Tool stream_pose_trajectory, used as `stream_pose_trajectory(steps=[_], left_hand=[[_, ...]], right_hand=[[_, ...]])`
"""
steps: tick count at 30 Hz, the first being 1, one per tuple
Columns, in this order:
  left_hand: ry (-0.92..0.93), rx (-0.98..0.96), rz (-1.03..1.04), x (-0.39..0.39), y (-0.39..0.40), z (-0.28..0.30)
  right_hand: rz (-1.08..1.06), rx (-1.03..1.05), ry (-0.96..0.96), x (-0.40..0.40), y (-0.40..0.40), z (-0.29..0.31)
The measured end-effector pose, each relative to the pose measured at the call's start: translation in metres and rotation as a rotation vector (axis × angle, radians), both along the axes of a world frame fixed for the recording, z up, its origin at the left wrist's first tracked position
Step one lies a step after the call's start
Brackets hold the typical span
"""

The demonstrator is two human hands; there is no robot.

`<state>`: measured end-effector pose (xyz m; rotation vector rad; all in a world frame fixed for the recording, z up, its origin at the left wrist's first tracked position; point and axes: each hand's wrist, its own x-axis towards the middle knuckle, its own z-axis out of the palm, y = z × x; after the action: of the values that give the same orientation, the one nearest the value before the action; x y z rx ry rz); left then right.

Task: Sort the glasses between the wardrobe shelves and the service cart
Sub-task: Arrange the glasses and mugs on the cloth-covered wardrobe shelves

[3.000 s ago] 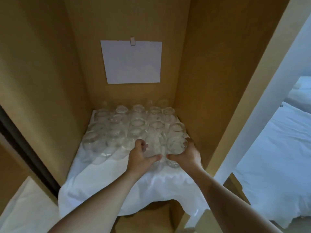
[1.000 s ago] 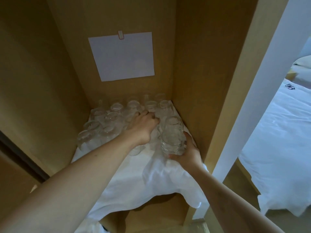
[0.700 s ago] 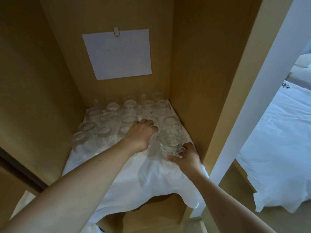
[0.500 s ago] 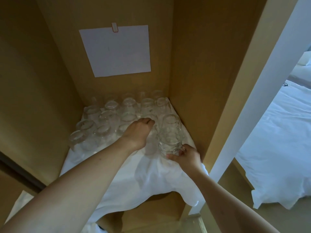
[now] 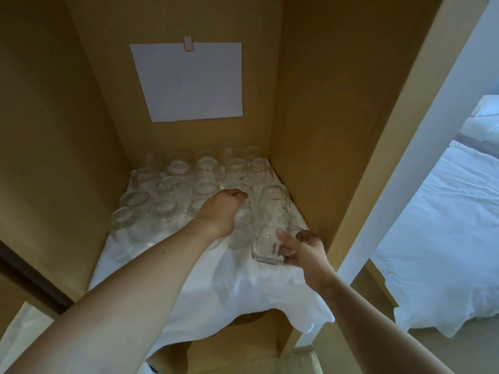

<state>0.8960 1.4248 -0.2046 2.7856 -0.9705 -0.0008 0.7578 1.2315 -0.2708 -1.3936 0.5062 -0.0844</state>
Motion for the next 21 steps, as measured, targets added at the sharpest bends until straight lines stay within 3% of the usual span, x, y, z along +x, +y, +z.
stream_pose_trajectory(steps=[11,21], left_hand=[[0.016,-0.008,0.007,0.003,-0.001,-0.001],[-0.004,0.017,-0.001,0.002,-0.007,-0.002]], right_hand=[[-0.115,0.764,0.264,0.006,0.013,0.001],[-0.362,1.118,0.36,0.025,0.023,0.018]])
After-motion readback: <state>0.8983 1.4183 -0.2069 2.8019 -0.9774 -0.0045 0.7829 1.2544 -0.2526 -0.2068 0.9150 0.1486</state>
